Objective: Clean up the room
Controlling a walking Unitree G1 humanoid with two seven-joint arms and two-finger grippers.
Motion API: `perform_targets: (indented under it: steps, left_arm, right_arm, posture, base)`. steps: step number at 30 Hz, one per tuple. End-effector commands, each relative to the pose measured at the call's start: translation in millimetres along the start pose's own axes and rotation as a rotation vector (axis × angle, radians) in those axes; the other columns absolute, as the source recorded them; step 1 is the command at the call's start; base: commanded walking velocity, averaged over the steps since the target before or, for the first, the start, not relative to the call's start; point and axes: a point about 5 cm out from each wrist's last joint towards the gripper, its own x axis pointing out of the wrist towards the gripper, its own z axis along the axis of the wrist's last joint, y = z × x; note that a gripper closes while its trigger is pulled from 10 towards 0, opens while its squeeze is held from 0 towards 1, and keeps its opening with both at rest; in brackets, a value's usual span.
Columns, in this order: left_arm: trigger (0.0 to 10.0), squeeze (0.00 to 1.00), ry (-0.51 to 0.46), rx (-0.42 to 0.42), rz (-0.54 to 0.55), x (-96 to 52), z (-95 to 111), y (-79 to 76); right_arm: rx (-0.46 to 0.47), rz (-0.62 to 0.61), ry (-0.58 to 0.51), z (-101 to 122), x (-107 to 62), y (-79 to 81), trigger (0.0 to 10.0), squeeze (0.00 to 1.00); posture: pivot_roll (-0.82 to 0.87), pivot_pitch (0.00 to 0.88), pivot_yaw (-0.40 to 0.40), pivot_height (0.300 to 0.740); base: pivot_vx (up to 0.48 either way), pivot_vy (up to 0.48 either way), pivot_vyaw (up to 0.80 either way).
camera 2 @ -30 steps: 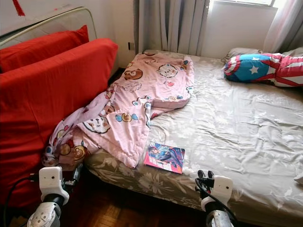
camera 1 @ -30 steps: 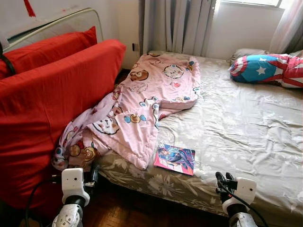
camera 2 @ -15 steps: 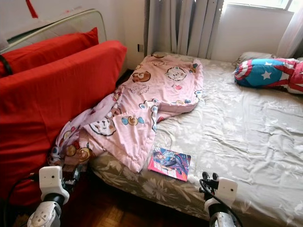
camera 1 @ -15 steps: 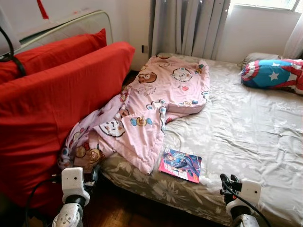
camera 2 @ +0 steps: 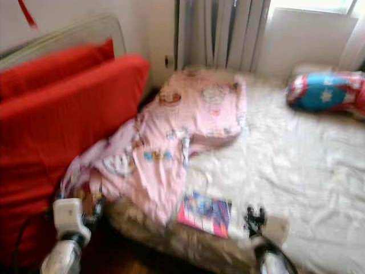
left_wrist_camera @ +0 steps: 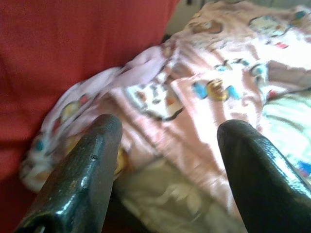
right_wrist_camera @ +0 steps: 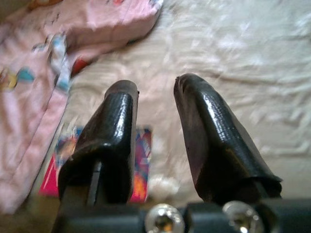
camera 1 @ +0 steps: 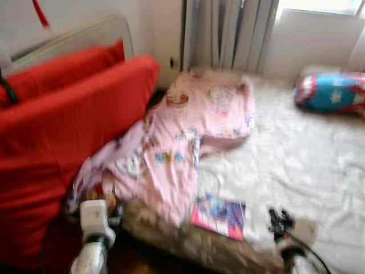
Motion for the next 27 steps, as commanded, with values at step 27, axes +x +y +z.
perform_targets:
  steps: [27]
  left_arm:
    - [10.0,0.00,-0.029,-0.029,0.018,5.6,9.2,8.8]
  right_arm:
    - [-0.047,0.130,-0.011,7.1,10.1,29.7,10.0,0.00]
  posture:
    - [0.03,0.000,-0.008,0.740]
  base:
    - [0.074,0.000,-0.08]
